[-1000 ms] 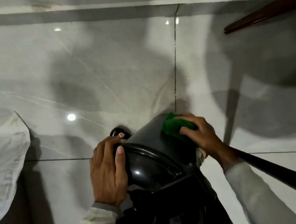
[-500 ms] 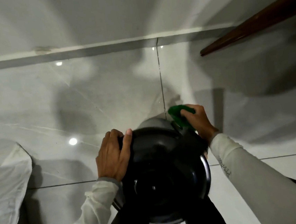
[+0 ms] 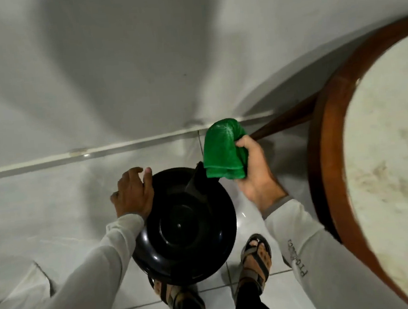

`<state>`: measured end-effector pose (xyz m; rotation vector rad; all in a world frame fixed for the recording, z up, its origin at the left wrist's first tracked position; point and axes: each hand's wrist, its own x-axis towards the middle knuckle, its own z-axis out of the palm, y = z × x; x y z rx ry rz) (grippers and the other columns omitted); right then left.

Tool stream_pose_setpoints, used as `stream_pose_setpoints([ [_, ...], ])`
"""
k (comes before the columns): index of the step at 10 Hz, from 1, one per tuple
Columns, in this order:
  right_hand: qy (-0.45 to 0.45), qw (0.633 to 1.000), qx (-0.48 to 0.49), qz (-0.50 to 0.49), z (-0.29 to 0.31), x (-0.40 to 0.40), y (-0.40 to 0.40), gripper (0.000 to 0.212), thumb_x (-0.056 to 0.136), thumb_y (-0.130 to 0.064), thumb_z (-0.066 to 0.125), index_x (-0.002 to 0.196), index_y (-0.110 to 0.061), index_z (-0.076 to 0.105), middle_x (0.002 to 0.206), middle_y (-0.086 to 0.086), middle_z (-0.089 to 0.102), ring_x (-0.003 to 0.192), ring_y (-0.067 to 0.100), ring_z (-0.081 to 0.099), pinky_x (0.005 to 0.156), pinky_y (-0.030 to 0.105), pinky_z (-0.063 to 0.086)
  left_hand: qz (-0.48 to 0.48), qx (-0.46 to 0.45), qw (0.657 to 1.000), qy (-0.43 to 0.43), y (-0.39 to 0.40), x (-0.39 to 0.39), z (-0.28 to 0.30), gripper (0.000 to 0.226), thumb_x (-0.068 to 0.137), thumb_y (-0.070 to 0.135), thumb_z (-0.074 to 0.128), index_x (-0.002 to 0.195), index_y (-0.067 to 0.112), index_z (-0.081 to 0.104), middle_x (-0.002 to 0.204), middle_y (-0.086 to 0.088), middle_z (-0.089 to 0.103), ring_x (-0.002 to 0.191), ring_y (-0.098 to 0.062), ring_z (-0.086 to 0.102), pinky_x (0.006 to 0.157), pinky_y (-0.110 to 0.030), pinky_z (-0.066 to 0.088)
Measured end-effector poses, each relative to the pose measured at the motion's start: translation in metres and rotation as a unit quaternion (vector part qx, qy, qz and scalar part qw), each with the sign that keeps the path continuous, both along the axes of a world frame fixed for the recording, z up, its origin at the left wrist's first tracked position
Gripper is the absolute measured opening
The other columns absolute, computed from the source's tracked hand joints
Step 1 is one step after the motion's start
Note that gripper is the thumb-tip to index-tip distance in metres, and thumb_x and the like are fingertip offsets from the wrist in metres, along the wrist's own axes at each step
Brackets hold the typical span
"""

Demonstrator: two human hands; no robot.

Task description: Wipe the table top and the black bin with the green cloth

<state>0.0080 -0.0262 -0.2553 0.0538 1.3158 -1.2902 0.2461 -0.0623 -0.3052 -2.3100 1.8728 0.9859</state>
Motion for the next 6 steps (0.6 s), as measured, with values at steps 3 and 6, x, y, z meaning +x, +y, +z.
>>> stream_pose_setpoints([
  [3,0.610,0.792,-0.031,0.005,0.134,-0.085,0.087,0.041,0.082,-0.019,0.059,0.122,-0.015,0.069,0.143,0.009,0.059,0.133,0.020,0.055,0.116,0.025,0.042,-0.289,-0.300,0.909,-0.006,0.020,-0.119,0.171,0.062,0.100,0.047,0.043,0.149,0.011,0.054,0.159,-0.018,0.052,0.142,-0.037,0.057,0.110,-0.059,0.048],
  [6,0.718,0.625,0.225,0.206,0.184,-0.171,0.103,0.058,0.092,-0.041,0.056,0.143,-0.014,0.059,0.164,0.022,0.038,0.151,0.043,0.038,0.122,0.055,0.031,-0.381,-0.348,0.853,-0.070,0.007,-0.167,0.267,0.064,0.097,0.051,0.051,0.148,0.012,0.057,0.155,-0.020,0.056,0.134,-0.038,0.064,0.103,-0.060,0.053],
])
